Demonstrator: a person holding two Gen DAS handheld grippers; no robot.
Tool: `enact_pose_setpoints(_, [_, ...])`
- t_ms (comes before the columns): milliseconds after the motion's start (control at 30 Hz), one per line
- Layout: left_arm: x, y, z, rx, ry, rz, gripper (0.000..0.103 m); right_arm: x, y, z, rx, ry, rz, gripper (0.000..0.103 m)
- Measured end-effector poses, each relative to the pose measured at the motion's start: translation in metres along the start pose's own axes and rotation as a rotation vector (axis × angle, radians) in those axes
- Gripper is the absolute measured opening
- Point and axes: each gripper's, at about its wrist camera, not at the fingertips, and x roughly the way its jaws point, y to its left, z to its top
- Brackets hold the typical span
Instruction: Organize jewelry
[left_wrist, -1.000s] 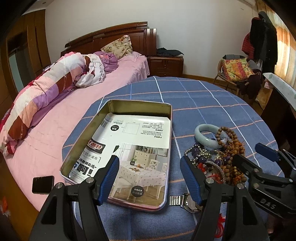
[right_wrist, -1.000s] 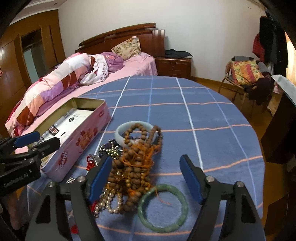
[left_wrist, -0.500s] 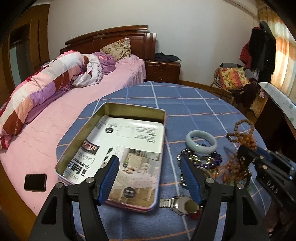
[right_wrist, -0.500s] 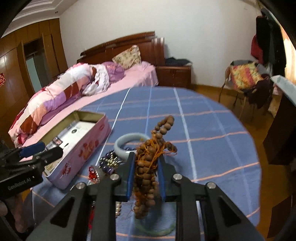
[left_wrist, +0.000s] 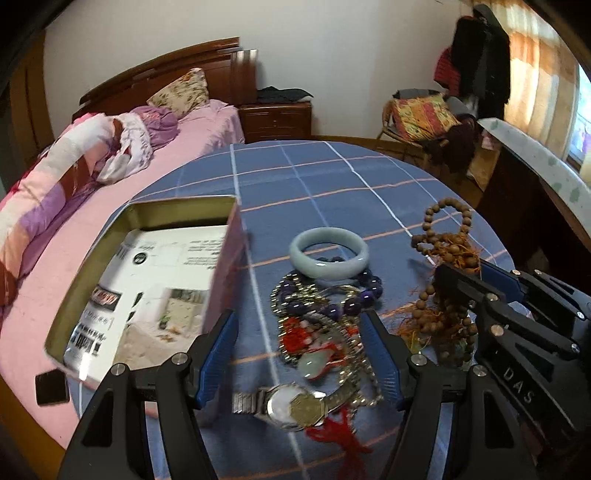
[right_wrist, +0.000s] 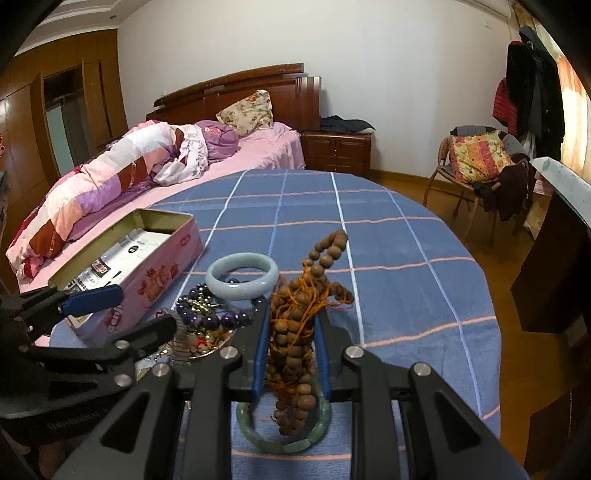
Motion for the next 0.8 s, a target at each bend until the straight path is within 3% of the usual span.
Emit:
enact_pose_setpoints(33, [0.003, -0.003, 0.001, 0.007, 0.004, 0.002, 0.065, 0.0, 0.001, 0.0, -0.002, -0.002, -0.001, 0.025])
enact_pose_setpoints(100, [0.01, -0.007, 0.002, 0.027, 0.015, 0.001, 0.043, -0.001, 0.002, 0.0, -0.008, -0.006, -0.001, 0.025])
enact_pose_setpoints(233, [0.026, -0.004, 0.003, 0.017, 0.072, -0.025, 0.019, -0.003, 0.005, -0.002, -0.015, -0.013, 0.0, 0.025])
enact_pose_setpoints(267, [0.024, -0.001, 0.002, 0.008, 0.064, -0.042, 0.006, -0.003, 0.006, -0.002, -0.016, -0.015, 0.001, 0.025])
enact_pose_setpoints(300, [0.02, 0.0, 0.003, 0.01, 0.049, -0.05, 0.0, -0.003, 0.005, -0.002, -0.016, -0.017, 0.0, 0.025])
enact_pose_setpoints(567, [-0.041, 0.011, 0.013, -0.003, -0.132, -0.11, 0.0, -0.01, 0.003, 0.0, -0.003, -0.041, -0.002, 0.025])
enact_pose_setpoints(800, [-0.054, 0.031, 0.023, -0.037, -0.162, -0.116, 0.0, -0.016, 0.004, 0.005, -0.009, -0.074, -0.009, 0.025])
